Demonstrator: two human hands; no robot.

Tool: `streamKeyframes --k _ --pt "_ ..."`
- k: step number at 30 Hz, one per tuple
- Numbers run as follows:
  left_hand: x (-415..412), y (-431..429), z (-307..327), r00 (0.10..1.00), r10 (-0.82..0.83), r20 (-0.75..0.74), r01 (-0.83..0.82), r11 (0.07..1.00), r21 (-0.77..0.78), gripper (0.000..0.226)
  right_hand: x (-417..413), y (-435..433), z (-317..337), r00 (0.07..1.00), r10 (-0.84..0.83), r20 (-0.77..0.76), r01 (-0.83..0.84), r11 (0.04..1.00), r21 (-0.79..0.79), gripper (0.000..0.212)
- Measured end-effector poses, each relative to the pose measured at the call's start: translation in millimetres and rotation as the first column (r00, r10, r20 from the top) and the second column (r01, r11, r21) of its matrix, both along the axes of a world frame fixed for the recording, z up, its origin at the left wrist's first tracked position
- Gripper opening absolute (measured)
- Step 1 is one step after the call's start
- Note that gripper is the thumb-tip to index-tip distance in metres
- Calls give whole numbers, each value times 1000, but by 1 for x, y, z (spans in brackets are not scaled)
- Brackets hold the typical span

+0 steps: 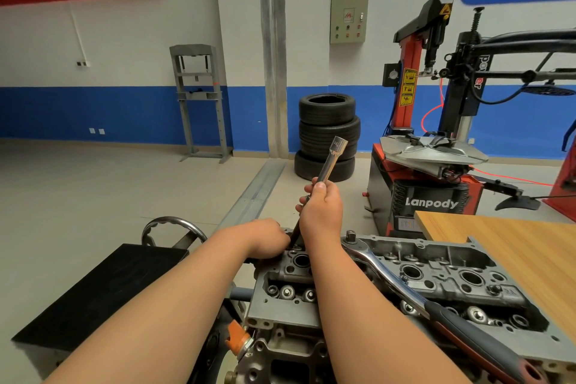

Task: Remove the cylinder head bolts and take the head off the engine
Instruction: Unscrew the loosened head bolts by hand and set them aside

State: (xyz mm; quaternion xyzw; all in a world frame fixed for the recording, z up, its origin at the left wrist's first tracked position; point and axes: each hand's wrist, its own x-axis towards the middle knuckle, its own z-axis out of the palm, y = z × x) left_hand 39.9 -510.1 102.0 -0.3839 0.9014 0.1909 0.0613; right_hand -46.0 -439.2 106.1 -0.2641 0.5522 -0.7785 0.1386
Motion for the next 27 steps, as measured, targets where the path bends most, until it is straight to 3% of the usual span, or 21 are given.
streamKeyframes --k 4,11,16,21,24,27 --pt "3 0 -7 998 -6 -57 2 997 -71 37 -3 3 0 999 -37 -39 38 999 15 23" --pt "6 3 -7 999 -33 23 36 990 -140 56 -7 6 0 997 -79 -10 79 996 42 23" --pt "5 3 -8 1000 1 -13 -2 995 -99 58 -6 6 0 999 -33 -5 33 999 21 23" --pt "8 1 -7 974 -21 -225 12 999 -40 32 -2 3 1 990 115 78 -114 993 -17 21" --pt "15 -2 -13 949 -50 -310 50 999 -10 31 2 -1 0 976 195 92 -197 980 6 22" --pt "19 -3 -20 902 -54 -428 20 996 -83 32 6 -5 -3 967 256 10 -255 962 94 23"
